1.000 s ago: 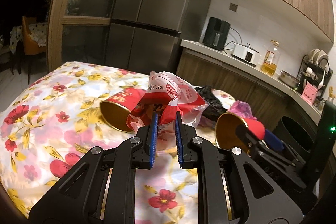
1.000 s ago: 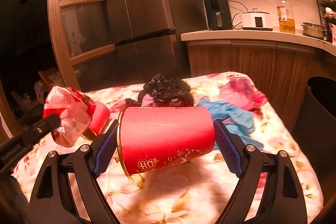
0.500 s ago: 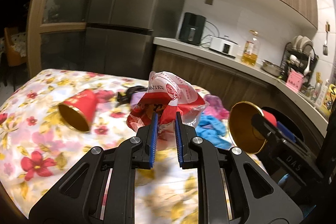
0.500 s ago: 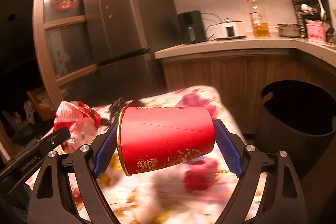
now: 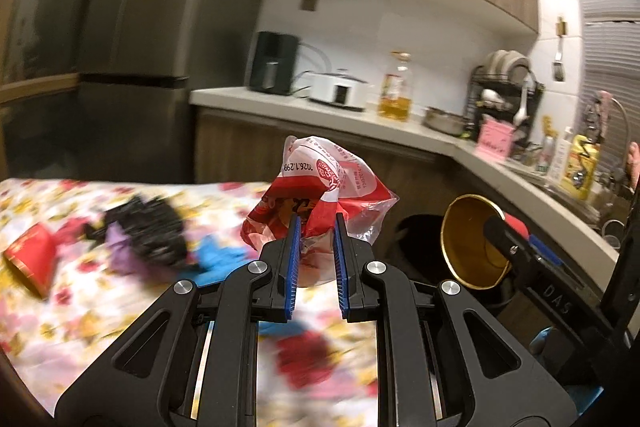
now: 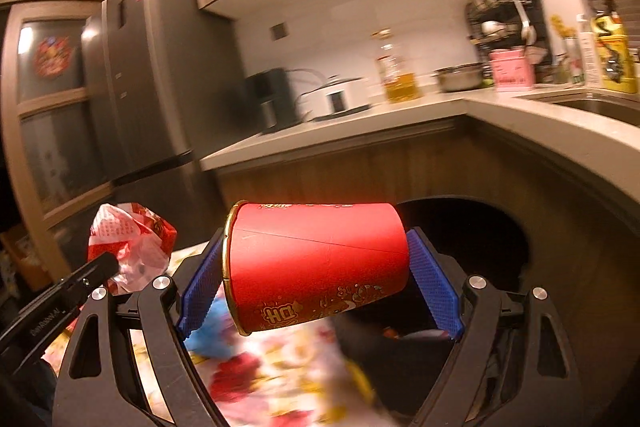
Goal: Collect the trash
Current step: 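Carry the held bag and red cup over the black bin with both tools, then open both tools to drop the bag and red cup into the bin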
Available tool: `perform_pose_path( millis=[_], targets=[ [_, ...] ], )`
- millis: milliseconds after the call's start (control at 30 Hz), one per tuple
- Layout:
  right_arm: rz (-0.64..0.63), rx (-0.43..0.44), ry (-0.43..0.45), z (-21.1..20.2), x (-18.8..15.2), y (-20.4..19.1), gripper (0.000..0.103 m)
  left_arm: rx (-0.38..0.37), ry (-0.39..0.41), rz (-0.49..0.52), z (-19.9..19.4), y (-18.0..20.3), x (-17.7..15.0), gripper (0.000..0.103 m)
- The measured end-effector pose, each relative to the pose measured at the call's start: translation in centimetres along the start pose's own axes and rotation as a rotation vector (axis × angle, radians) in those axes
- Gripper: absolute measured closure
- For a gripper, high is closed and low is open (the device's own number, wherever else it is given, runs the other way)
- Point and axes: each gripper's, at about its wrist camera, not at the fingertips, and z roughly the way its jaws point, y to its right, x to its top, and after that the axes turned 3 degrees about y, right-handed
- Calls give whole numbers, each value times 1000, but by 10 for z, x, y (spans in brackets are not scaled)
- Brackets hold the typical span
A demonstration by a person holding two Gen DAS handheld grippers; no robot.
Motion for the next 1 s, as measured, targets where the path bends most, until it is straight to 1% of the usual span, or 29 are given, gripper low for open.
perform_pose_path(
  millis=[200, 300, 433, 600, 1000],
  targets=[
    [12, -83, 36, 3, 10, 31, 19, -80, -1, 23, 35, 46, 4, 88],
    [22, -105, 45, 3, 13, 43, 19, -111, -15, 34, 52, 66, 1, 88],
    [37, -120, 53, 5, 15, 57, 19, -134, -35, 46, 68, 82, -4, 88],
    [49, -125, 54, 8, 16, 68, 19, -154, -50, 53, 80, 93, -10, 88],
    [66, -116, 48, 16, 15, 75, 19, -180, -90, 60, 102, 106, -20, 88]
  ],
)
